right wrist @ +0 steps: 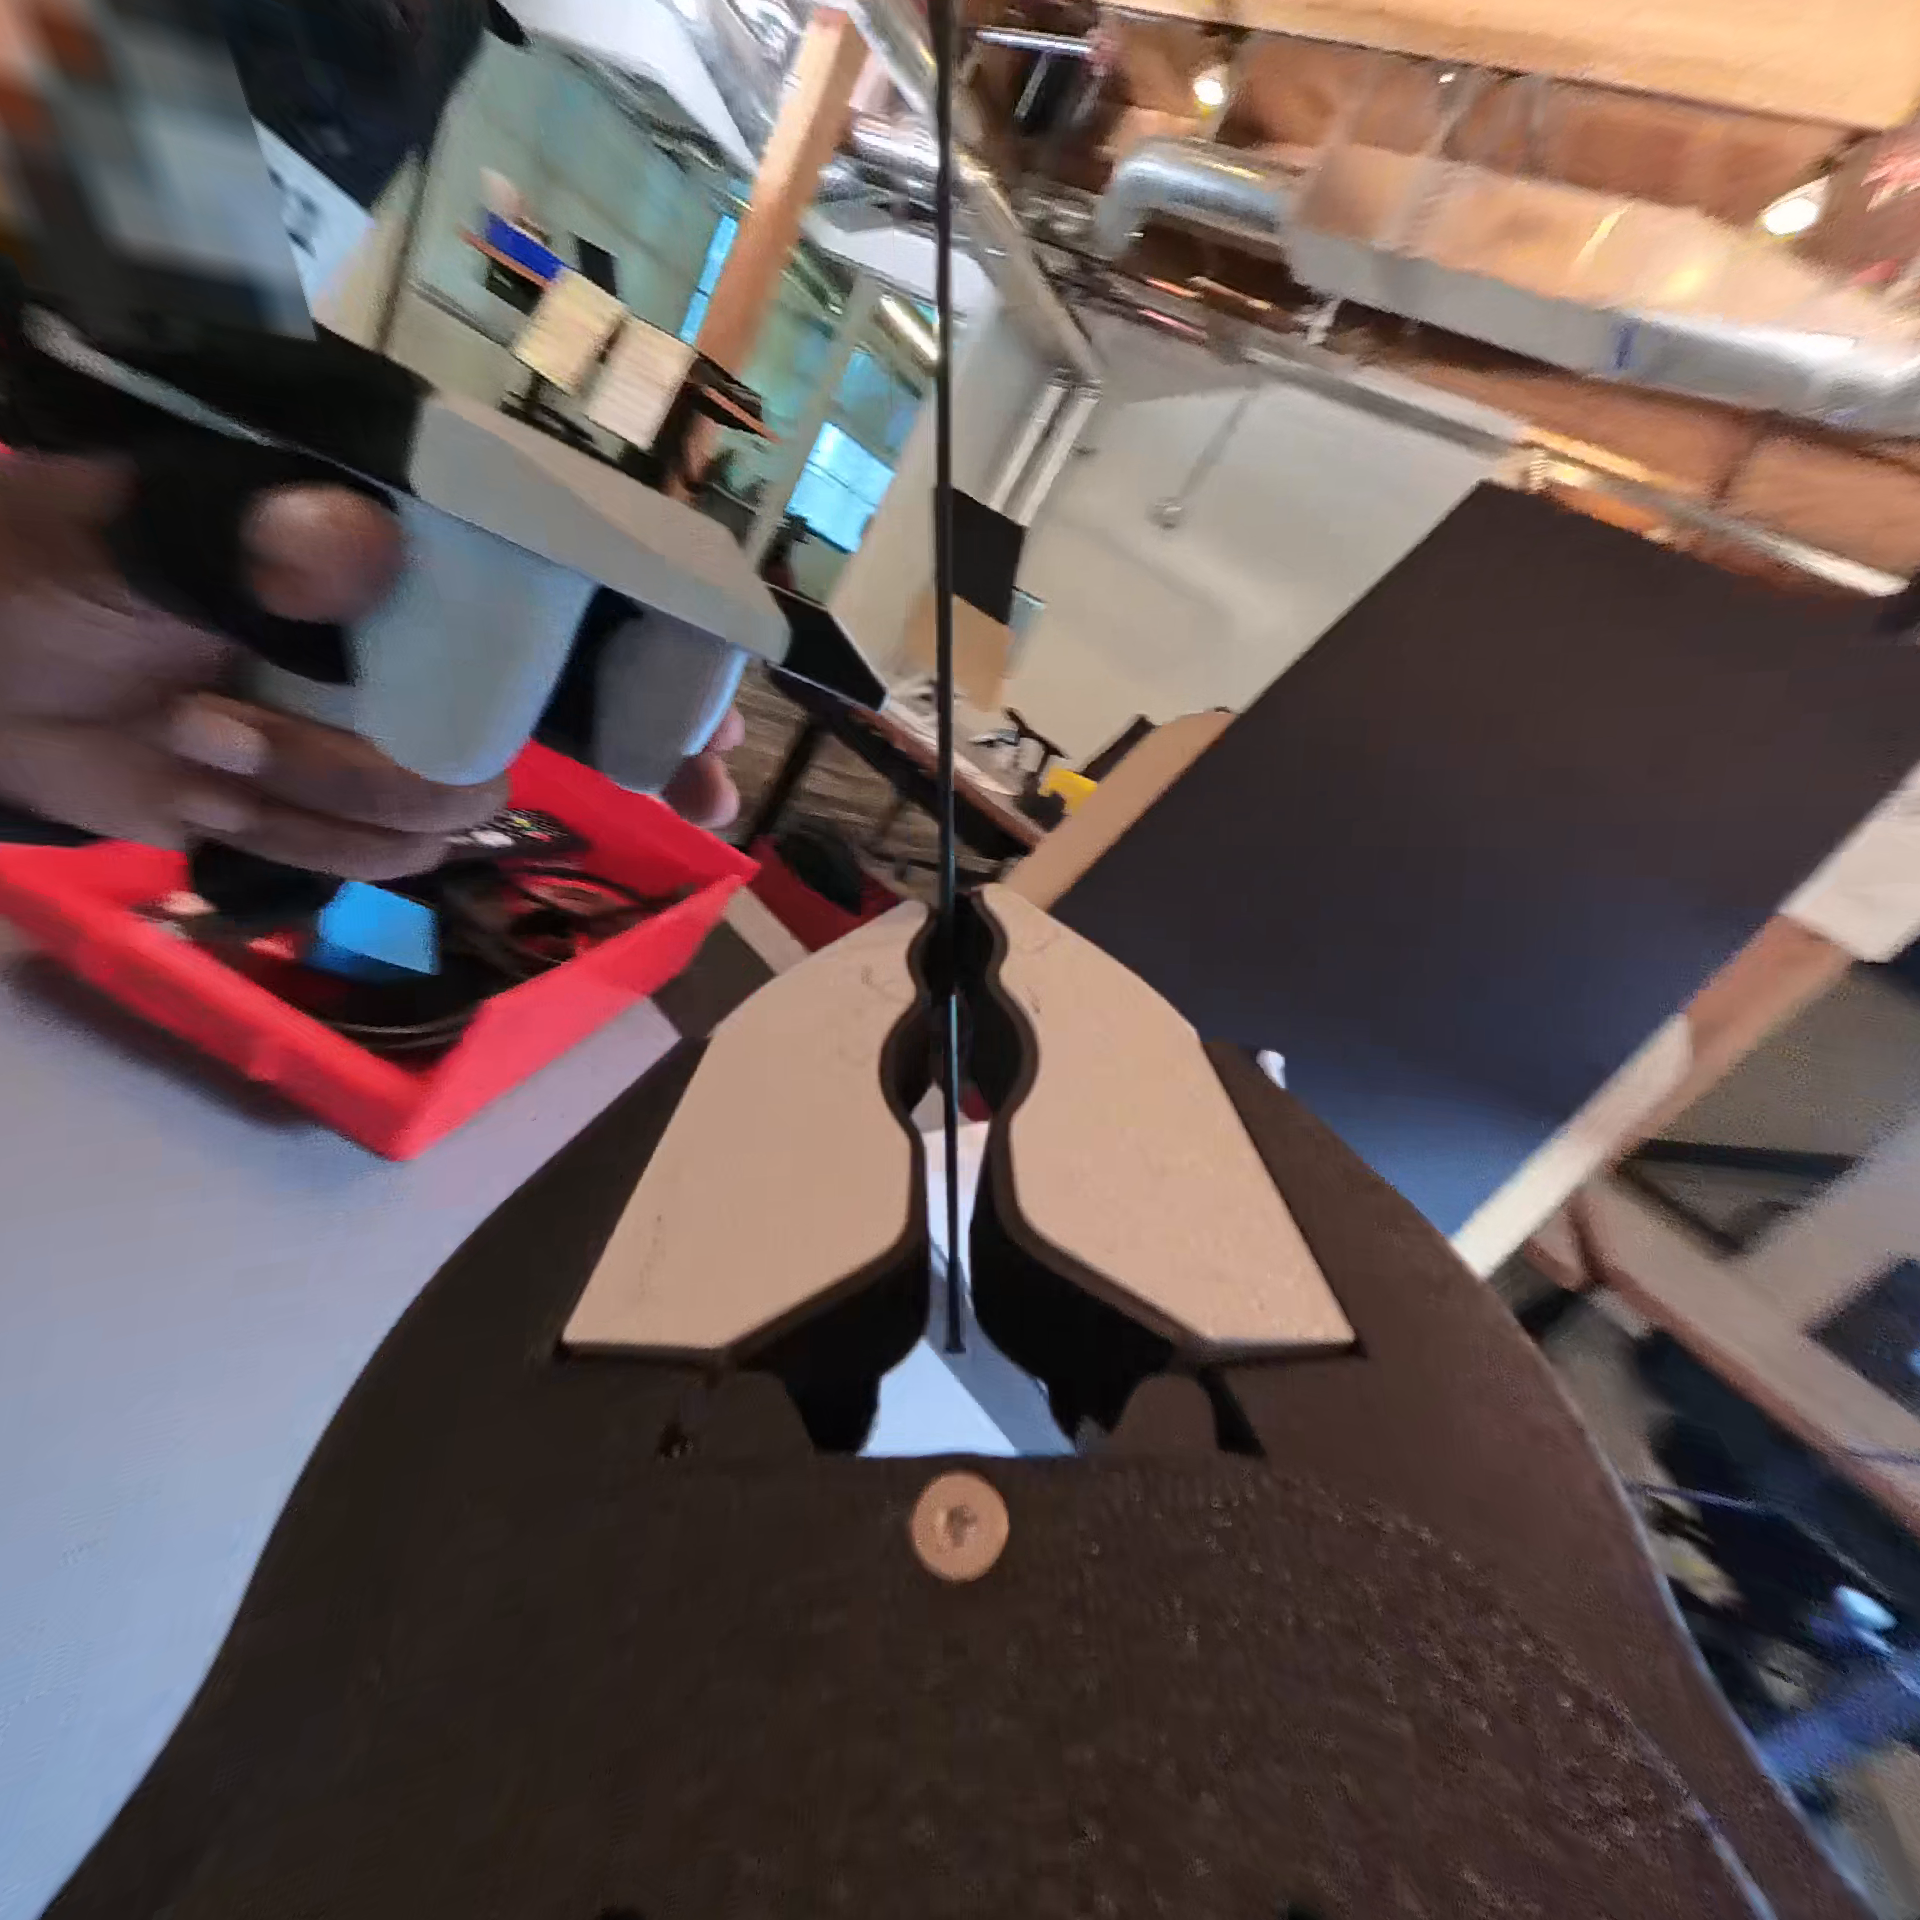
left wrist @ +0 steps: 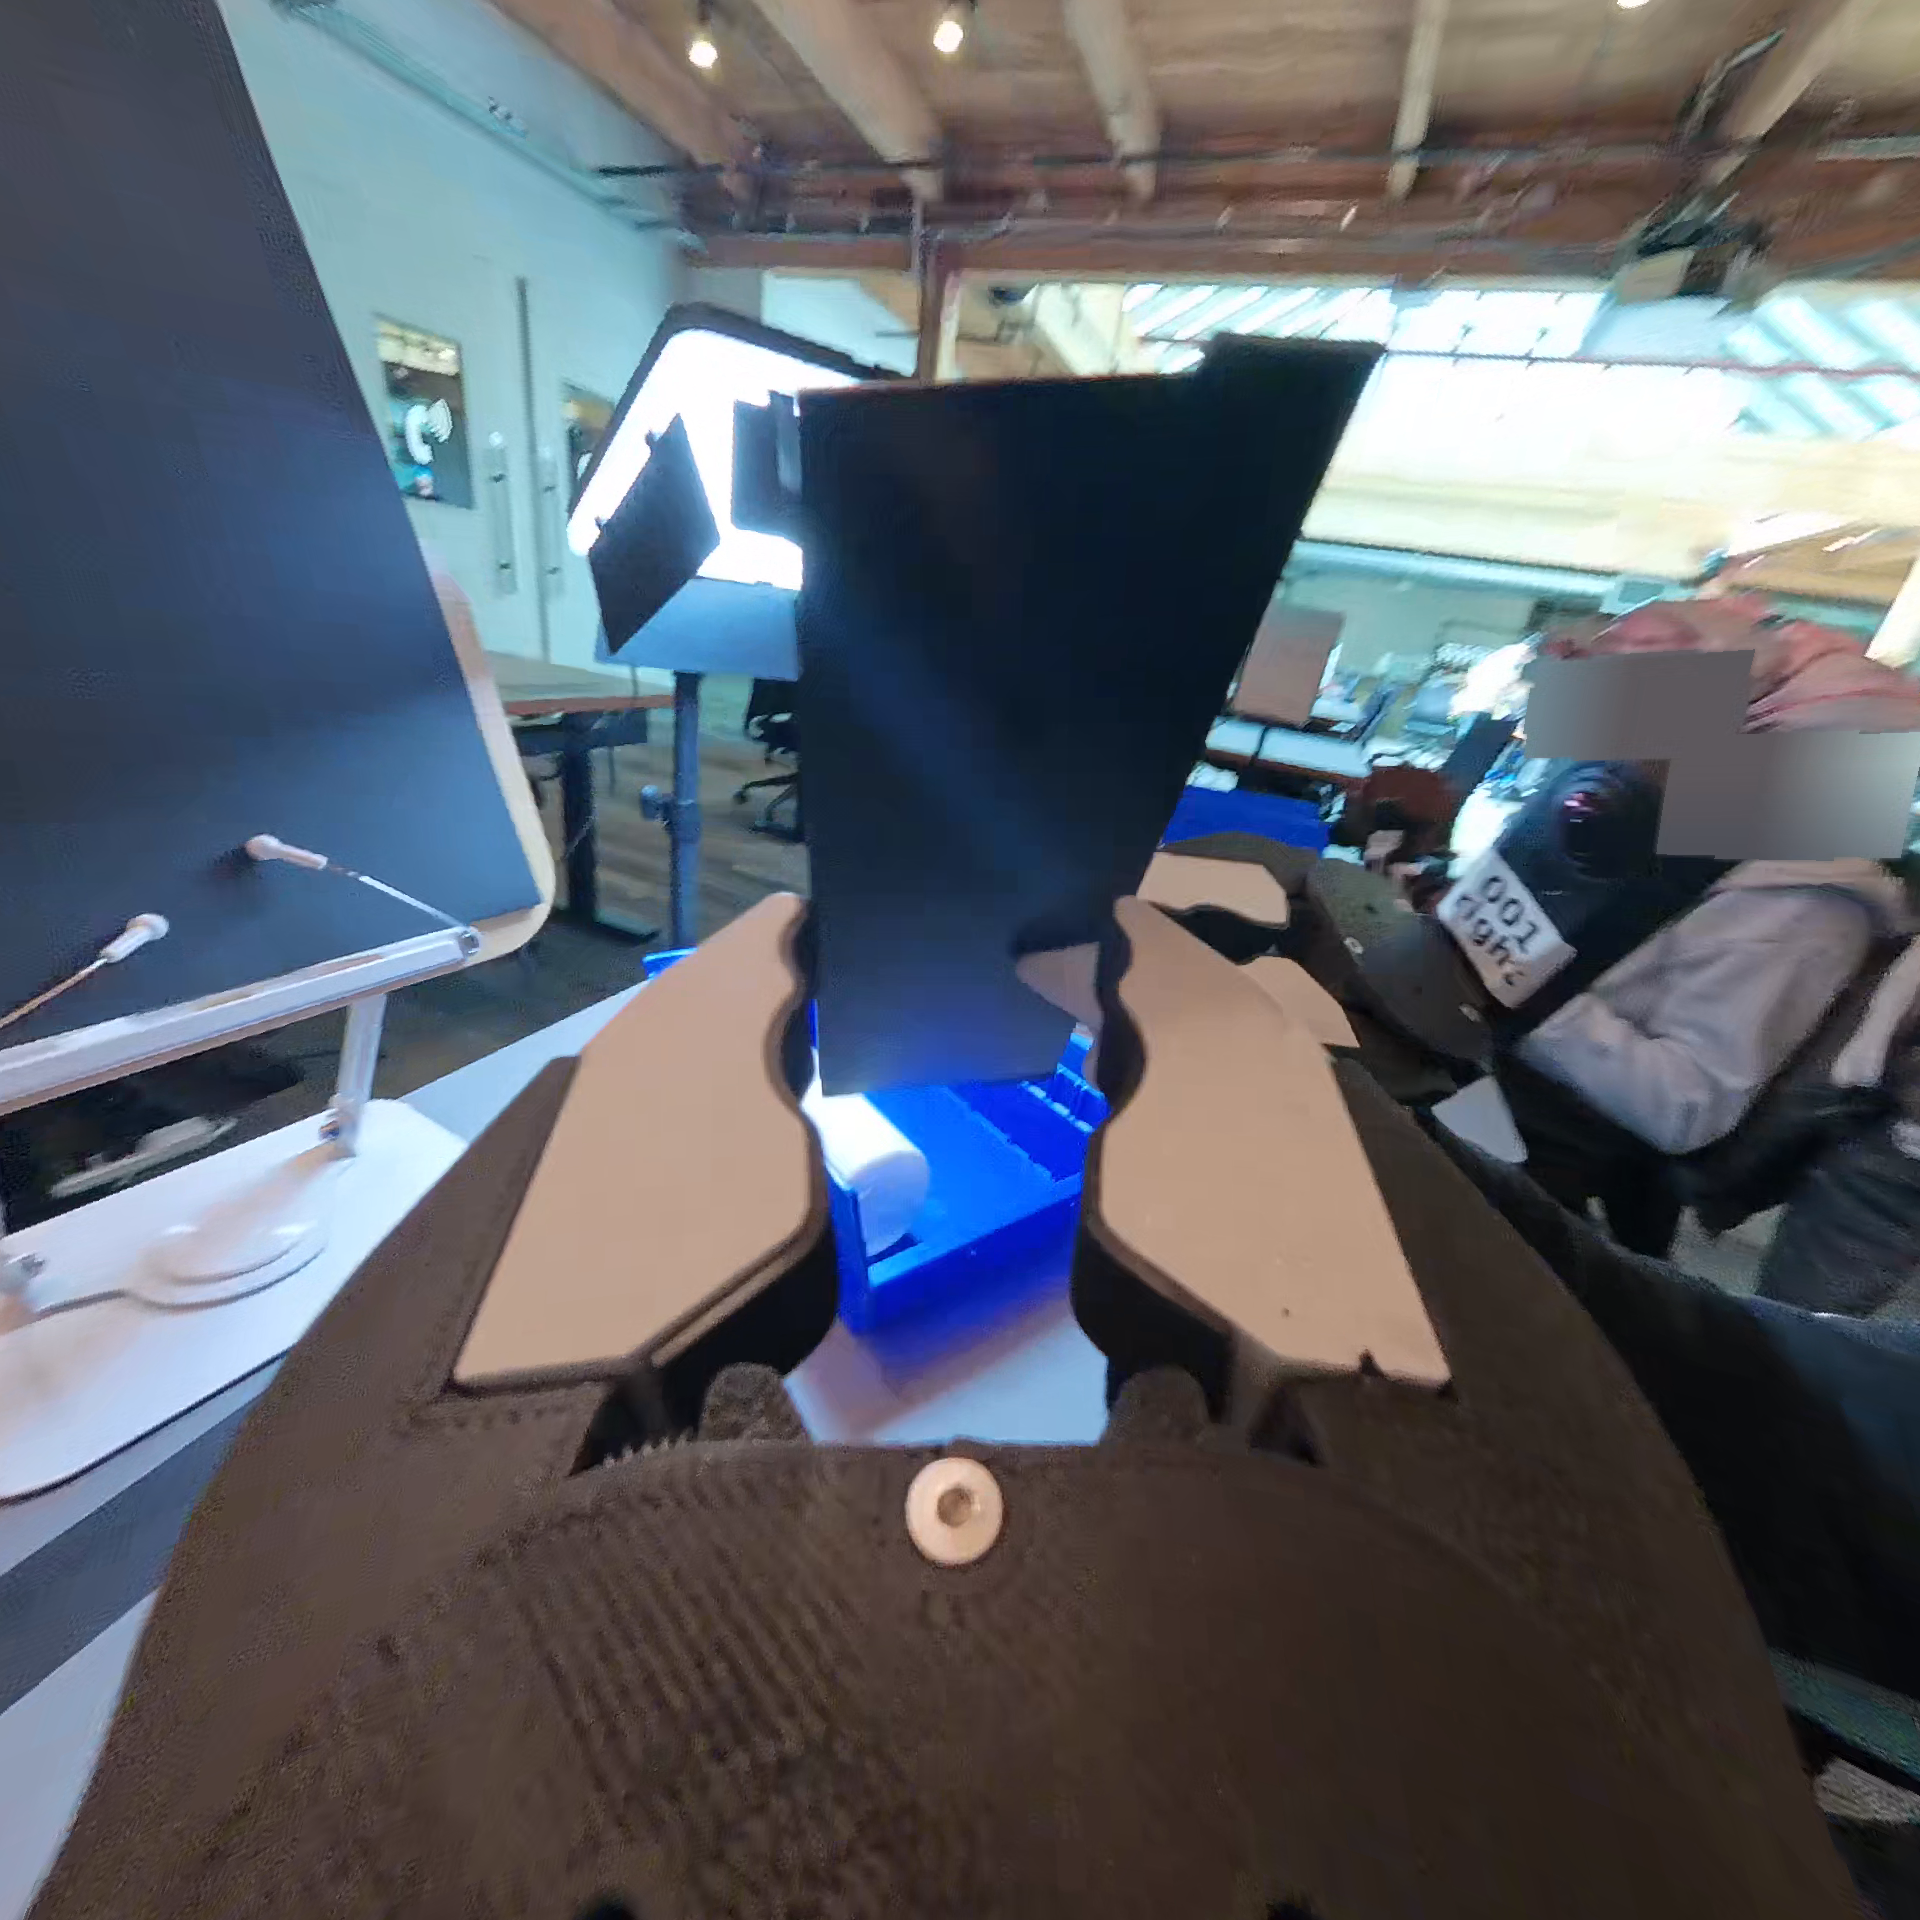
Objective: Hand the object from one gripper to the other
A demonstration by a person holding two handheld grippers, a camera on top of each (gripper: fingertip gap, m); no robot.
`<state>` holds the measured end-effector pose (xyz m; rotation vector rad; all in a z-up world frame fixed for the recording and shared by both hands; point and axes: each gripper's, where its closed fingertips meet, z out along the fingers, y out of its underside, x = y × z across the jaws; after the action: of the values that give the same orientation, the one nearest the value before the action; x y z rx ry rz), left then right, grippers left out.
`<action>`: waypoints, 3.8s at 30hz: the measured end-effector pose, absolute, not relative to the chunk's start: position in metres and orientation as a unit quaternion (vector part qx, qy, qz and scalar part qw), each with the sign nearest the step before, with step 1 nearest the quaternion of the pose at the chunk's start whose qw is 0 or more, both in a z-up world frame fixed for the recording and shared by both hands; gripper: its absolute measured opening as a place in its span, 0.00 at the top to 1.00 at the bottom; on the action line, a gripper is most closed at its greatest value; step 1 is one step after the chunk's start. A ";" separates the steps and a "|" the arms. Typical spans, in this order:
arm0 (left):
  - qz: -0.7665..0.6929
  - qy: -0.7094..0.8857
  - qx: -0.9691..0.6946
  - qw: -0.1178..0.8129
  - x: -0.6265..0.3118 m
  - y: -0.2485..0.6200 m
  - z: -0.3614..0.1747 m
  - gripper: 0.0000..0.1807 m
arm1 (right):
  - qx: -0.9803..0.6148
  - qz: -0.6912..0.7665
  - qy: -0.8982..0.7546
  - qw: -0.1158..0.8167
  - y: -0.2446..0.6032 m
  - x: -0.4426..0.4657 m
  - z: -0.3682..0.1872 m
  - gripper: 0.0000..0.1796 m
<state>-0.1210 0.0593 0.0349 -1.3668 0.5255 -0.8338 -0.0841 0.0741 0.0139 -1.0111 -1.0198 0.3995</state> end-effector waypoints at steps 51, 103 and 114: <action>-0.261 0.189 -0.587 0.743 -0.078 0.056 0.035 0.84 | -0.362 -0.113 -0.403 0.833 0.096 -0.070 0.011 0.99; -0.417 0.305 -0.616 0.595 -0.113 0.039 0.022 0.84 | -0.300 -0.056 -0.551 0.777 0.068 -0.066 0.012 0.99; -0.496 0.125 -0.639 0.574 -0.111 0.100 -0.018 0.90 | -0.216 -0.214 -0.514 0.802 0.087 -0.095 -0.031 0.99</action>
<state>-0.1107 0.0995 -0.0185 -1.4977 0.2925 -1.1623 -0.0950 0.0874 -0.0311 -0.4639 -1.1029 -0.4584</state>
